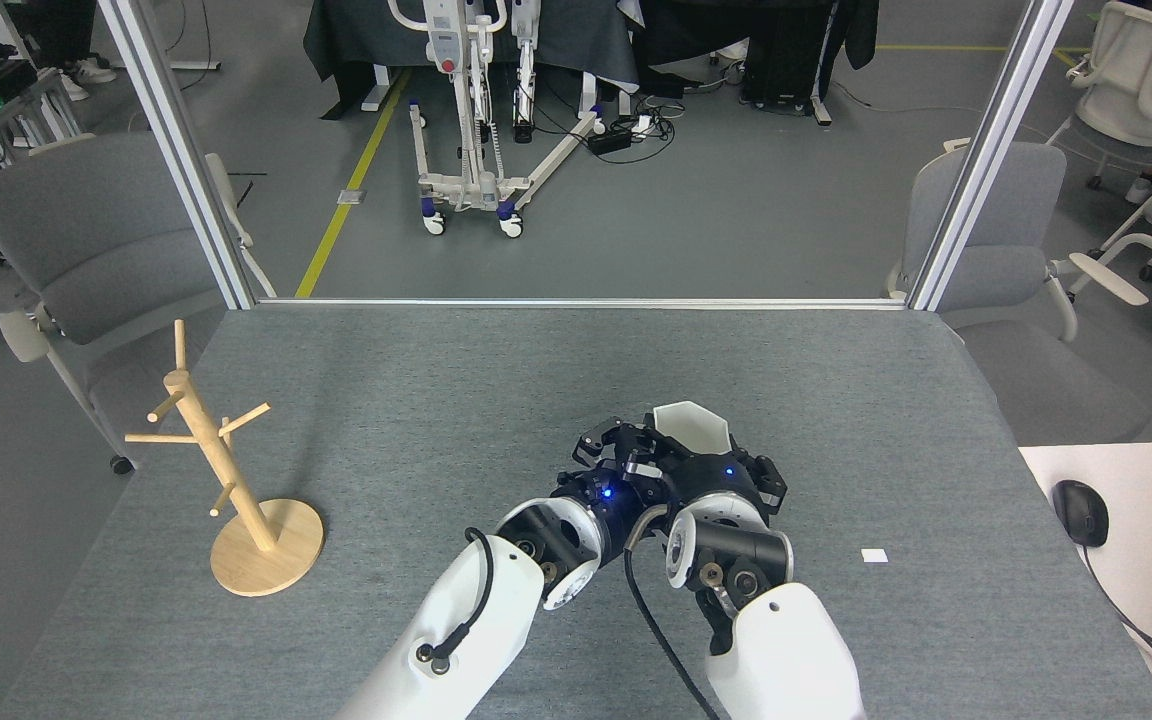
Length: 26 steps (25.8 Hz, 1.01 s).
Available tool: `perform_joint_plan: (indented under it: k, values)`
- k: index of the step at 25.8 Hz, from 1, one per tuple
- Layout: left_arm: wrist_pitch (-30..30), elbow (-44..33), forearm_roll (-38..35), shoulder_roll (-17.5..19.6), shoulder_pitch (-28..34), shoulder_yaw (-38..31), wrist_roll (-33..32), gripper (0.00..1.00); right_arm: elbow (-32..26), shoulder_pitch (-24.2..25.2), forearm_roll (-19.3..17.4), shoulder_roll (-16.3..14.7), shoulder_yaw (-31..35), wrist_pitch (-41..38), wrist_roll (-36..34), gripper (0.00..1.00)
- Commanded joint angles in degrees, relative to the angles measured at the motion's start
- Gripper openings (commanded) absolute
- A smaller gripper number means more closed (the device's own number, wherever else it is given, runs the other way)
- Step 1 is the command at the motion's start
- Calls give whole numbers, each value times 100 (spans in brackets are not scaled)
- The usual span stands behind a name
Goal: Hang cup on storage rack
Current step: 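Grasp the white cup with the left gripper next to the right gripper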
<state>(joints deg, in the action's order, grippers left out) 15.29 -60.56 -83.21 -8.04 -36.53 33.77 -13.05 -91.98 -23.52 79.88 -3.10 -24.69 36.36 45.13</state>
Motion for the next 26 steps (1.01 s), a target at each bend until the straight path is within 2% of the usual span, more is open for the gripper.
perform_joint_plan:
  k: [1, 4, 5, 8, 10, 12, 19, 26]
  values:
    - [203, 9, 7, -5, 6, -2, -31, 0, -4, -13, 1, 46, -501, -182, -21, 21]
    - [194, 35, -2, -5, 6, -11, -48, 0, 5, -21, 1, 64, -501, -190, -21, 26]
    - [194, 44, 7, -5, 6, -11, -57, 0, -4, -30, 1, 73, -493, -208, -21, 32]
    - [185, 44, 7, 4, 6, -11, -66, 0, 5, -48, 10, 82, -492, -208, -39, 78]
    - [176, 53, 7, 4, 6, -11, -75, 0, 5, -48, 10, 82, -475, -226, -65, 95]
    - [167, 70, 7, 4, 6, -11, -75, 0, 31, -57, 10, 90, -457, -252, -162, 99]
    - [150, 140, -2, 22, 15, -11, -83, 0, 49, -48, -17, 90, -413, -340, -478, 99]
    - [141, 290, -2, 13, 23, -20, -83, 0, 49, -13, -219, 90, -405, -445, -1111, 99]
